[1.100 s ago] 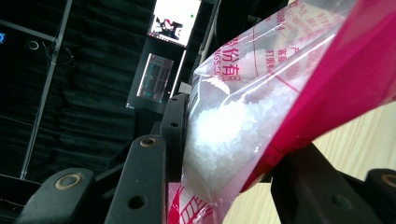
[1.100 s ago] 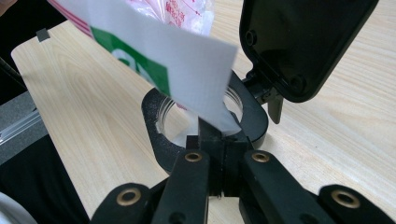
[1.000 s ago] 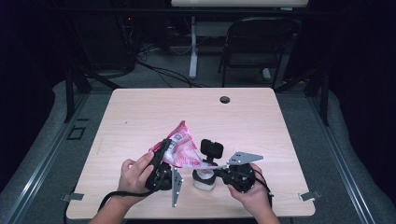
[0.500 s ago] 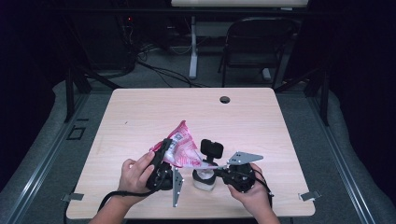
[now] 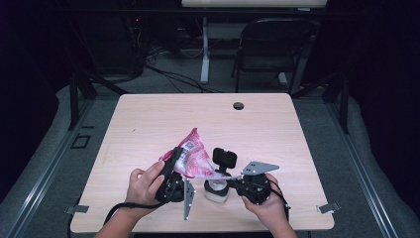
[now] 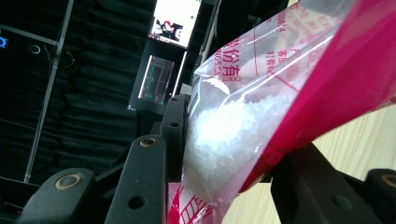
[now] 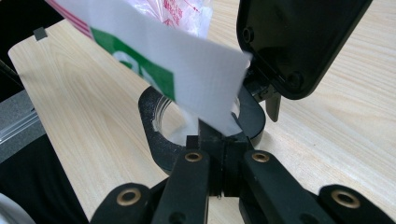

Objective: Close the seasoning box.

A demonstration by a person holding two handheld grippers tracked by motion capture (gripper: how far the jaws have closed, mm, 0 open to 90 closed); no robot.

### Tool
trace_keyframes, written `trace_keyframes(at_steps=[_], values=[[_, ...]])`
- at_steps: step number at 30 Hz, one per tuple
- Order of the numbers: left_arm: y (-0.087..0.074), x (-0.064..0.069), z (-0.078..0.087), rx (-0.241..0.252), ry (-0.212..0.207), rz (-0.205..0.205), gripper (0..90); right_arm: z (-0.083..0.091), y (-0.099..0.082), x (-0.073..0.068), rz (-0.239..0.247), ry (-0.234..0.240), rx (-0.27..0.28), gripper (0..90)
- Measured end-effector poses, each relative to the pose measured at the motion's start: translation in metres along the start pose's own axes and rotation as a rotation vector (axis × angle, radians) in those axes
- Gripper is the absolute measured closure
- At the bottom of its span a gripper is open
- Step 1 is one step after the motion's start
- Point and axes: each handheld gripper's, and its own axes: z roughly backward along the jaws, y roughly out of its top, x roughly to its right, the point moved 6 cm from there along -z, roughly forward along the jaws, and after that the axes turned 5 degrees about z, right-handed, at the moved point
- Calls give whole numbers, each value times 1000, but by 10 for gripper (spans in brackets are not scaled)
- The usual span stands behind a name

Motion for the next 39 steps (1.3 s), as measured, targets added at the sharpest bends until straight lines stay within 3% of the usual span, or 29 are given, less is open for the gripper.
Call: trace_keyframes(at_steps=[19,39], values=[[6,-4,-1,10,2,-29,663,1,0,1,1,-2,-4,900],[9,-5,-5,0,-28,-71,665,1,-1,3,-2,-5,-8,900]])
